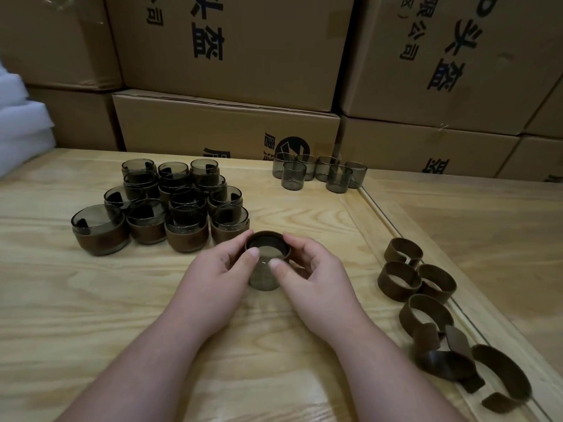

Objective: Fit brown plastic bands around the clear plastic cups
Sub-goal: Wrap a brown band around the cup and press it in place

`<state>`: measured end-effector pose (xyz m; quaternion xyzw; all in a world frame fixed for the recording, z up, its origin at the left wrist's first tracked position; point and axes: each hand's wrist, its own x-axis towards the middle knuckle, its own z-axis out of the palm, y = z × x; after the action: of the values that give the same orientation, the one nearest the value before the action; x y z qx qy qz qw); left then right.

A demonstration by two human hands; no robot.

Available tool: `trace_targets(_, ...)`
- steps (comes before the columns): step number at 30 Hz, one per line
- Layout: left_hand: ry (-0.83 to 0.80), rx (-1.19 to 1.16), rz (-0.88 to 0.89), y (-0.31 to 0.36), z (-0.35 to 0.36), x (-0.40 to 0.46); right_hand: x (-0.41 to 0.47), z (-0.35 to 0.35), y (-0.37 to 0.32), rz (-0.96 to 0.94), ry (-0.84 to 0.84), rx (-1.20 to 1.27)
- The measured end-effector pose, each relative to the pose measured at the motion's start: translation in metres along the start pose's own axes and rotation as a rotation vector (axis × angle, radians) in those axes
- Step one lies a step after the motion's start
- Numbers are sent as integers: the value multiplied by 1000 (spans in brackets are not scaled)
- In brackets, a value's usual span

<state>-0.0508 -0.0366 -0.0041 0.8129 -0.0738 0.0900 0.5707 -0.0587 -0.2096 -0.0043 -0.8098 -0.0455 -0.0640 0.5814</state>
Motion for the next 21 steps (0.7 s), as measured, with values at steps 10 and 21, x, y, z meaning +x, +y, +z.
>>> trace_targets(10, -176, -213, 51, 2, 3, -6, 3, -6, -4, 94, 158, 362)
trace_targets(21, -151, -260, 48, 7, 0, -7, 2, -11, -9, 85, 31, 409)
